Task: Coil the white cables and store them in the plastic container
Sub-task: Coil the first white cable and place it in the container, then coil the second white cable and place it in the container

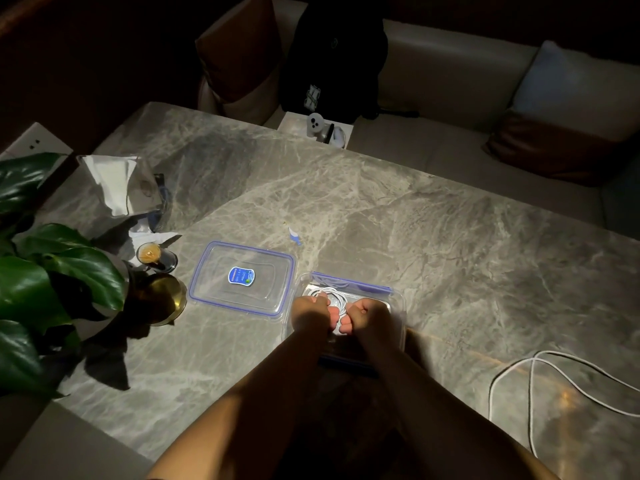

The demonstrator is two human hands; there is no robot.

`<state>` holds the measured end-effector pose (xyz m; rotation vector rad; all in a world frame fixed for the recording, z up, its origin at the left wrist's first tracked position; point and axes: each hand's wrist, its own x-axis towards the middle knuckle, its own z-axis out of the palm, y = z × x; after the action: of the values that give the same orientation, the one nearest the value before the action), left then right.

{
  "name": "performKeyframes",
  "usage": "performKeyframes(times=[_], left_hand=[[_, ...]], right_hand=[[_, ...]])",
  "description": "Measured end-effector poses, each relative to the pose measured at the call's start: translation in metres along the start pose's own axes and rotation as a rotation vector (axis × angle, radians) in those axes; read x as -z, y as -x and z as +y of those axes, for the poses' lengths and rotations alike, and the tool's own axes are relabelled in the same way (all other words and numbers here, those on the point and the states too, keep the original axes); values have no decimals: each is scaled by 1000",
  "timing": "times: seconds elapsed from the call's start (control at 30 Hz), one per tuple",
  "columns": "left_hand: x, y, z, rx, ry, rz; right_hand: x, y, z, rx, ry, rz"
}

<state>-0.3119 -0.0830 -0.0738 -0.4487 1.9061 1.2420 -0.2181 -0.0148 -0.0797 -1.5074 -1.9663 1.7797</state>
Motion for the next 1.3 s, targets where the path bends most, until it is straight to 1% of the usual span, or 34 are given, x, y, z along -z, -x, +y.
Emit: performKeyframes(times=[0.07,0.17,0.4,0.5,0.57,0.63,0.7,0.83,1.03,1.2,1.3], left_hand=[[-1,-1,2,4,-24,-58],[-3,2,6,-6,-77,-91],[-2,21,19,10,-136,-165],[-2,39,19,-53,-122,-186],[2,53,18,-87,-132,-217],[6,64,19,-170,-208,-219],[10,71,19,-301,-327,-206],[15,101,21,-471,-540,-204],[14,162,28,-733,-819,-226],[6,188,32,-856,-1031,-285],[-2,200,31,-938,-1204,-272]], right_hand=[[-1,-4,1,-63,0,13],[-2,-7,-4,-163,-51,5],[4,8,-14,-216,-23,-34],[13,20,-22,-211,-87,-62],[22,30,-29,-202,-78,-70],[34,40,-35,-183,-66,-70],[47,50,-40,-153,-50,-69],[78,75,-43,-29,181,-24],[120,115,-47,128,512,-25],[147,139,-48,190,726,-9],[161,149,-47,221,826,-5]])
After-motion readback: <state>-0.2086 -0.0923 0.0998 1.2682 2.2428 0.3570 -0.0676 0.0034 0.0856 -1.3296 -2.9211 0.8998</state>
